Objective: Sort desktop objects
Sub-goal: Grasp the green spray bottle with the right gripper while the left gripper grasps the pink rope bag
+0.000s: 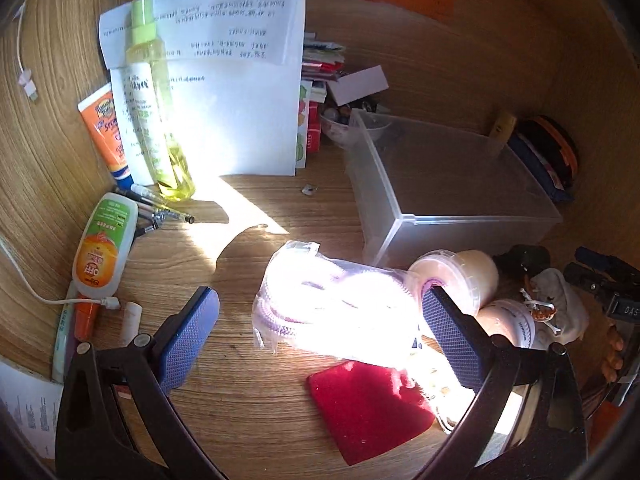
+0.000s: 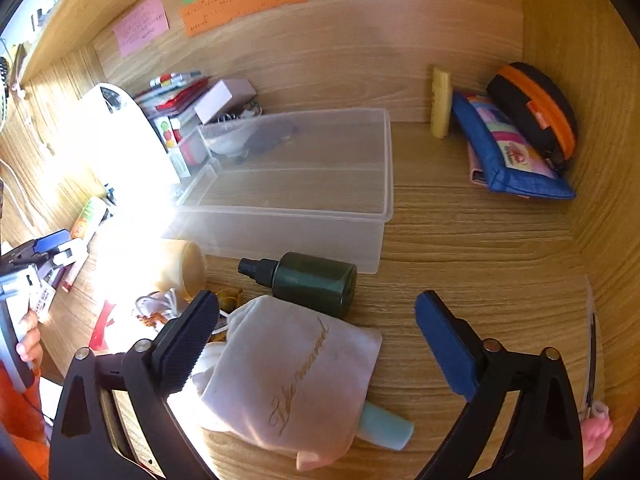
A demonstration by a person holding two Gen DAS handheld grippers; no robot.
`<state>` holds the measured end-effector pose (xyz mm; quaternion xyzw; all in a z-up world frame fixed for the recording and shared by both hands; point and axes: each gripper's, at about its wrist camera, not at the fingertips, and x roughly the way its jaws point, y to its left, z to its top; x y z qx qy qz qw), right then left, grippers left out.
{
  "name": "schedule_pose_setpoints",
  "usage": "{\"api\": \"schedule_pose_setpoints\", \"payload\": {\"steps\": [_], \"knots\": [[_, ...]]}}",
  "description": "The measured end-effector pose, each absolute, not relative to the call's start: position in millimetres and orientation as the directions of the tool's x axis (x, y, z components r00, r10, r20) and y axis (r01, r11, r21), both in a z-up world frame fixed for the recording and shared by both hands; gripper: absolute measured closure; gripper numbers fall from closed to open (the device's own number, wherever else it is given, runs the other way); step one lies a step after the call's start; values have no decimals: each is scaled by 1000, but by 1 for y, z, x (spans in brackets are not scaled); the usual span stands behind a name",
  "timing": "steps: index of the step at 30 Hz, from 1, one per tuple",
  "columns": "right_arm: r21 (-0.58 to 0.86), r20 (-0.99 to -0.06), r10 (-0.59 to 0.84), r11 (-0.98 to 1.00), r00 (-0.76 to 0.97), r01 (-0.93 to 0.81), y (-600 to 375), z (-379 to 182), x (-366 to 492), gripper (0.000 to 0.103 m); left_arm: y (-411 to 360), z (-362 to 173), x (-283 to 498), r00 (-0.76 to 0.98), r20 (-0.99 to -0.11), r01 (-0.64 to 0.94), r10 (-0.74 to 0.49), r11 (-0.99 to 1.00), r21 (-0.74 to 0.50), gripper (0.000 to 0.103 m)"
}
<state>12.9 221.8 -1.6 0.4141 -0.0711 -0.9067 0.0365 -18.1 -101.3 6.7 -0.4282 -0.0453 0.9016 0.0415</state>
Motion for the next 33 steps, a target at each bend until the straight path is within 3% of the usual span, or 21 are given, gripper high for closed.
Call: {"api": "schedule_pose_setpoints", "payload": {"steps": [5,9,18,23,33], "knots": [[163,-777,-134,-987,-615,9,224,-10,-3,10,-121,-6,-26,-581,-807,-9,106,-992,-124,0],[172,-789,-151,-985,-596,22,225,-12,-6,10,-128,-20,-18,-535,-843,-39,45,-999,-29,0],[164,-822,-157,-986,-548,37,225,-19,-24,10,-103,-40,-25,-475,-880,-204,23,-975,85,0],[162,-837,-165,-985,-522,51,225,-22,-32,10,-70,-35,-35,-525,-851,-318,-15,-924,212,0],[191,-869,-201,-979,-452,68,226,-32,-51,10,-42,-33,-49,-477,-876,-466,73,-866,181,0]]}}
